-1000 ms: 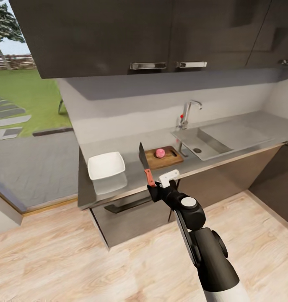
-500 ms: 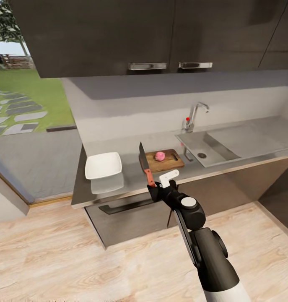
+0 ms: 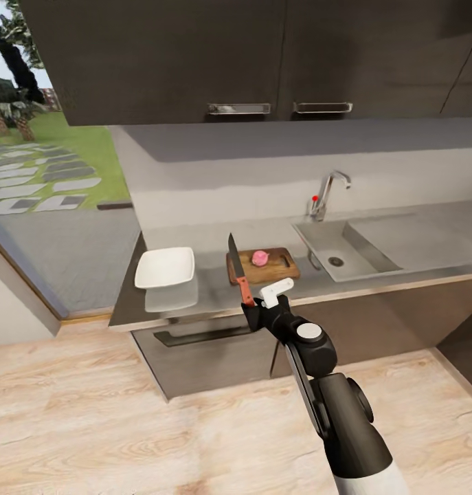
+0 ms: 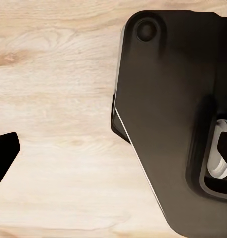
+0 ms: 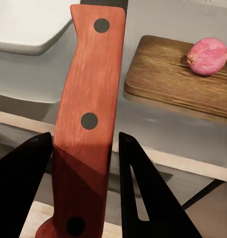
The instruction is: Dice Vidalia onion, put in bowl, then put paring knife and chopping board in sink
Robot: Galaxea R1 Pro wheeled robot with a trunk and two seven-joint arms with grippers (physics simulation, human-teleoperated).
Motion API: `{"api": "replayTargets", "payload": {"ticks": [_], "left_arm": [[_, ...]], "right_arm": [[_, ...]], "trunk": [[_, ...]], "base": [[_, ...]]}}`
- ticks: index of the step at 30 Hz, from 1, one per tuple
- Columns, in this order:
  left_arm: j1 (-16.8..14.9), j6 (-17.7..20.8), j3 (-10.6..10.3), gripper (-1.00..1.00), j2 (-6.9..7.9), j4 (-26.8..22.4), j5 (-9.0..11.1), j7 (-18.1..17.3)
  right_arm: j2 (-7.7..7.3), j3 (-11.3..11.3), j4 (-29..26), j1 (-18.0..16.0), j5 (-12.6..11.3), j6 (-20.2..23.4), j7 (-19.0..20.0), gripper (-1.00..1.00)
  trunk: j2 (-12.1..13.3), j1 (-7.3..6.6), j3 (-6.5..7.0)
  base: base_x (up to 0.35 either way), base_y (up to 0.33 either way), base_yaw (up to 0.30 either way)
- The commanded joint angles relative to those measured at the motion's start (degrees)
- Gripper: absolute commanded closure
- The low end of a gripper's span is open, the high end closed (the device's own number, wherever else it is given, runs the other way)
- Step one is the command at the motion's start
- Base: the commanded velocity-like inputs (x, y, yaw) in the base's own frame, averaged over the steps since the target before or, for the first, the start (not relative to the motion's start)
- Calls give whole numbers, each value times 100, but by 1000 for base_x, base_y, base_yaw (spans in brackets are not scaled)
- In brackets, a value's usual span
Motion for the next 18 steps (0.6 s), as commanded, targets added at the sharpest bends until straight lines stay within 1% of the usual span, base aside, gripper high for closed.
{"api": "replayTargets", "payload": {"ticks": [1,18], "left_arm": [[5,-7,-9,-100,-1,-14,32,7],[5,-7,-9,-100,-1,-14,32,5]], "right_arm": [[1,0,-6,-5,60,24,43,100],[1,0,-3,-5,60,24,43,100]], "trunk": [[-10,4,-10],[-10,4,-10]], "base": [[78,-312,196],[101,-305,195]]}}
